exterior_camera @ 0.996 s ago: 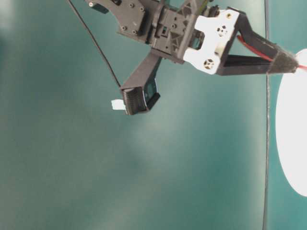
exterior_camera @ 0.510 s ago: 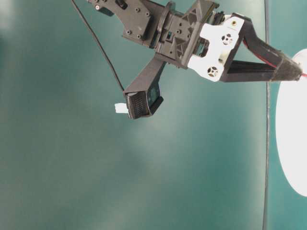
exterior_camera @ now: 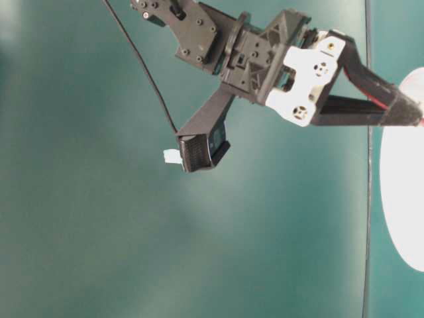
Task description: Scoop the yellow hexagonal prism block from the bowl with a spoon using the right arm.
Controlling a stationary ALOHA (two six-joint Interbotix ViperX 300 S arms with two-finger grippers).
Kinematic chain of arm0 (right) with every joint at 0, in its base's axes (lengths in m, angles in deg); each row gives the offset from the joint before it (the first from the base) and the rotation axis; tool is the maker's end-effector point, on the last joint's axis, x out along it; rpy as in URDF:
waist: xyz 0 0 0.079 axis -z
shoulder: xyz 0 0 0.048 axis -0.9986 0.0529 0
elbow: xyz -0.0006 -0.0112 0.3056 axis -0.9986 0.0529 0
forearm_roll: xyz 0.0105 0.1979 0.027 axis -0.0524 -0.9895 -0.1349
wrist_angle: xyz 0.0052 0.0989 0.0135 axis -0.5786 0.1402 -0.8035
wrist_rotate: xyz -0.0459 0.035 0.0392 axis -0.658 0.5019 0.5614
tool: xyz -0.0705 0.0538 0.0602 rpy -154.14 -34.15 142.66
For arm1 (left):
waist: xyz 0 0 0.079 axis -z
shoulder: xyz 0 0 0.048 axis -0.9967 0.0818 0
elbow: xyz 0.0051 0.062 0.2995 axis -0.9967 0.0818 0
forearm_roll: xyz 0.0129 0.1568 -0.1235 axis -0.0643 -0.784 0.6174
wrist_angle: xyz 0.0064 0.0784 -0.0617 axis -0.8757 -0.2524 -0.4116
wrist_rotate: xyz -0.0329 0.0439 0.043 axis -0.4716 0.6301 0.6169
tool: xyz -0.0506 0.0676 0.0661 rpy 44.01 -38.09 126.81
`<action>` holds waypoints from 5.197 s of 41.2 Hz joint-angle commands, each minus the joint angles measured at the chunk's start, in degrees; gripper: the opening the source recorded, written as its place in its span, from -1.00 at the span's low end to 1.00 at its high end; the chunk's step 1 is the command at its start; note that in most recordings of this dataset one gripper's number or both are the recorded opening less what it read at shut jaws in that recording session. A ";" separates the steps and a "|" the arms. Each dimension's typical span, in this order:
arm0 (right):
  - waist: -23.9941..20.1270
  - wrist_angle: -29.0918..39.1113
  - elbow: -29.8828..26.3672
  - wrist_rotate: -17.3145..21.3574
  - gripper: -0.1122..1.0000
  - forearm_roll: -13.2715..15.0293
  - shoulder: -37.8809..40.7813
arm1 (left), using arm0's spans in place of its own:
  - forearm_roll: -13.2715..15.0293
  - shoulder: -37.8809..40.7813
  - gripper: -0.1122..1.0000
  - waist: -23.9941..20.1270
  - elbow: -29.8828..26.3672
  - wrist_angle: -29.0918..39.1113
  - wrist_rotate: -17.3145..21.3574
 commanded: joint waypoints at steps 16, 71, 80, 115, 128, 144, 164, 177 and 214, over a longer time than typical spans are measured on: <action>0.09 -3.96 -0.53 -0.09 -0.62 0.09 -0.88 | -0.09 0.44 -0.64 0.00 -1.41 -0.35 -0.09; -10.72 26.54 0.44 13.10 -0.63 8.00 -20.92 | -0.09 0.53 -0.64 0.00 -1.41 -0.35 -0.09; -14.50 18.72 8.44 21.27 -0.63 8.09 -22.41 | -0.09 0.44 -0.64 0.00 -1.41 -0.35 -0.09; -14.41 -4.31 20.39 23.55 -0.63 9.49 -20.57 | -0.09 0.44 -0.64 0.00 -1.49 -0.53 -0.09; -14.33 -4.22 20.30 23.55 -0.22 10.20 -20.57 | -0.09 0.44 -0.64 0.00 -1.49 -0.44 -0.09; -14.33 0.44 20.39 23.47 0.23 17.31 -20.83 | 0.00 0.44 -0.64 0.00 -1.49 -0.70 -0.09; -15.73 11.69 19.95 18.98 0.25 22.94 -22.76 | -0.09 0.18 -0.64 0.00 -1.58 -0.44 0.00; -19.25 12.66 20.30 11.87 0.25 22.85 -24.08 | -0.09 -0.09 -0.64 0.00 -1.76 -0.79 0.00; -18.63 -30.32 39.11 10.20 0.22 32.61 -36.12 | -0.09 -0.09 -0.64 -0.09 -1.85 -0.79 0.00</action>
